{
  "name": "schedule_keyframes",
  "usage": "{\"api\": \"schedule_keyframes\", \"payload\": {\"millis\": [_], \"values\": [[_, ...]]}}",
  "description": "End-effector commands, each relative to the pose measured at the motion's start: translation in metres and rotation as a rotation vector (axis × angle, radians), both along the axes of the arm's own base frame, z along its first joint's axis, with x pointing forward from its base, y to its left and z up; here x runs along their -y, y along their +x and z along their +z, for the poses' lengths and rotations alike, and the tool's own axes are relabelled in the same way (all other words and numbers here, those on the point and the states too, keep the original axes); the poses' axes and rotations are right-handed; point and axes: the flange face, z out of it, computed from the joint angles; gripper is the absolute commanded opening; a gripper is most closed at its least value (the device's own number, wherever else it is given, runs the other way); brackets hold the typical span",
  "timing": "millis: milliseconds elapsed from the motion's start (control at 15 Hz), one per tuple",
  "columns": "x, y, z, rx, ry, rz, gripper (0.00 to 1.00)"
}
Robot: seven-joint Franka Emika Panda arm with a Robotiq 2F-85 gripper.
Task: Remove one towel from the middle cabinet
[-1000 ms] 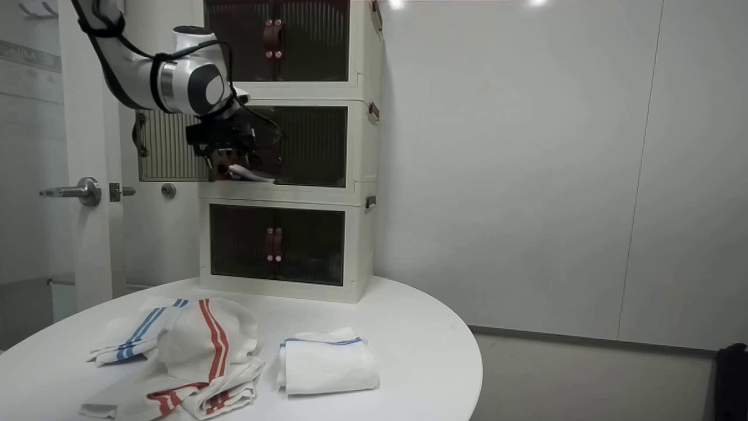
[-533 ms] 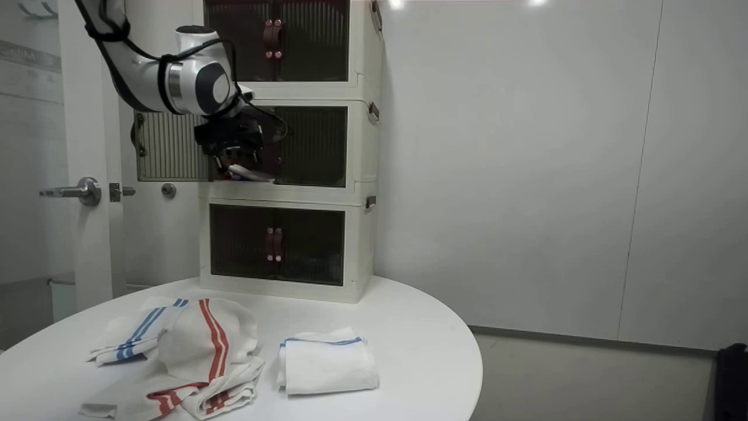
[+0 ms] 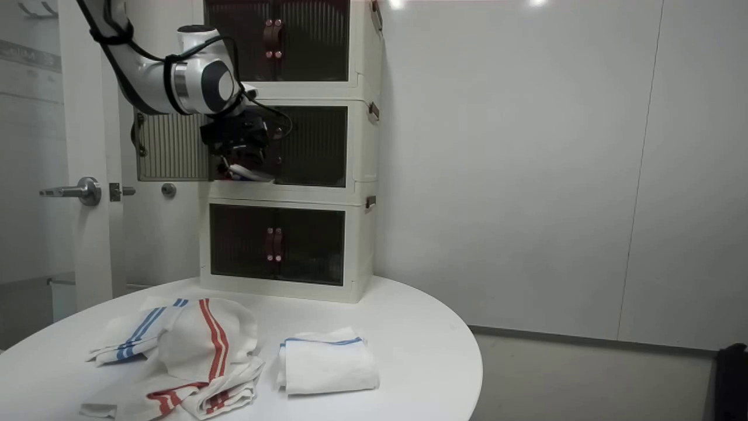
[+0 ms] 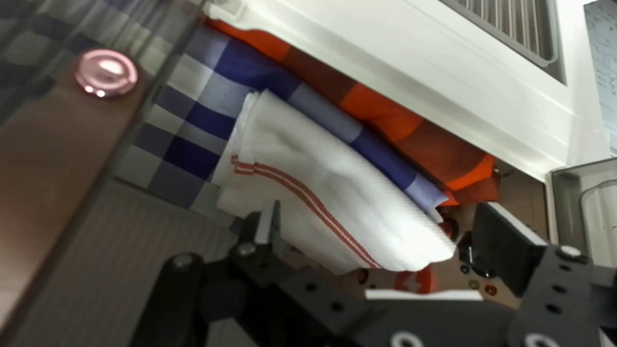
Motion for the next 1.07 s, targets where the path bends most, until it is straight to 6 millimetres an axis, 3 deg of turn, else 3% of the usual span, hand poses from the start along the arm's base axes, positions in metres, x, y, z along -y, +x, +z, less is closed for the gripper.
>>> {"api": "schedule_keyframes", "payload": {"millis": [0,1000], "values": [[-0.005,0.005,0.002,0.010,-0.004,-0.006,1.00],[0.004,0.001,-0.004,-0.014,-0.070,0.004,1.00]]}}
